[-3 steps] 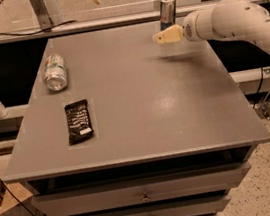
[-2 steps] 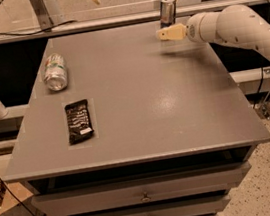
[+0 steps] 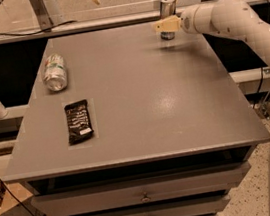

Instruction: Knock redbull can over

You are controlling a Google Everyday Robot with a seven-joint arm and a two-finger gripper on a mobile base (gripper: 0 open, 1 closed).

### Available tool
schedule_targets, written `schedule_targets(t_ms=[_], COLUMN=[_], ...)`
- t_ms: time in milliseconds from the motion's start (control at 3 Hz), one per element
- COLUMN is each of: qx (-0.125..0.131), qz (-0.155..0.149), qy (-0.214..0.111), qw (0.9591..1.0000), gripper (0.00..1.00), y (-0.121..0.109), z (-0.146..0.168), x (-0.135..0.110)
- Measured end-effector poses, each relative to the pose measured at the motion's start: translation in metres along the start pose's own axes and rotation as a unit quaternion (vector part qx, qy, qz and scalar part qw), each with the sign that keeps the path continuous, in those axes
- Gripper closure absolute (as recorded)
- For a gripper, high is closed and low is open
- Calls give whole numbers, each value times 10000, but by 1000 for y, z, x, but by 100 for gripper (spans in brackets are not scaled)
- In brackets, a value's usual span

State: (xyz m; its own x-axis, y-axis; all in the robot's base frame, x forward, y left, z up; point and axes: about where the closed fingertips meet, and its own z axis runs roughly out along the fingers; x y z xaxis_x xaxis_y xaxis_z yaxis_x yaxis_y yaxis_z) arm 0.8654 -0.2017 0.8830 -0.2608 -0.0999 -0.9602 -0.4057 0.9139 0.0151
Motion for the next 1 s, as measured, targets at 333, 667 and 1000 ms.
schedule_targets(t_ms=[333,667,1000], qx=[-192,-415,-526], qz=[-201,-342,-476], qy=[40,17,25], qw=[9996,9986,9975], gripper=[17,41,64], y=[7,19,26], z=[13,21,16], x=[-8,-13,-17])
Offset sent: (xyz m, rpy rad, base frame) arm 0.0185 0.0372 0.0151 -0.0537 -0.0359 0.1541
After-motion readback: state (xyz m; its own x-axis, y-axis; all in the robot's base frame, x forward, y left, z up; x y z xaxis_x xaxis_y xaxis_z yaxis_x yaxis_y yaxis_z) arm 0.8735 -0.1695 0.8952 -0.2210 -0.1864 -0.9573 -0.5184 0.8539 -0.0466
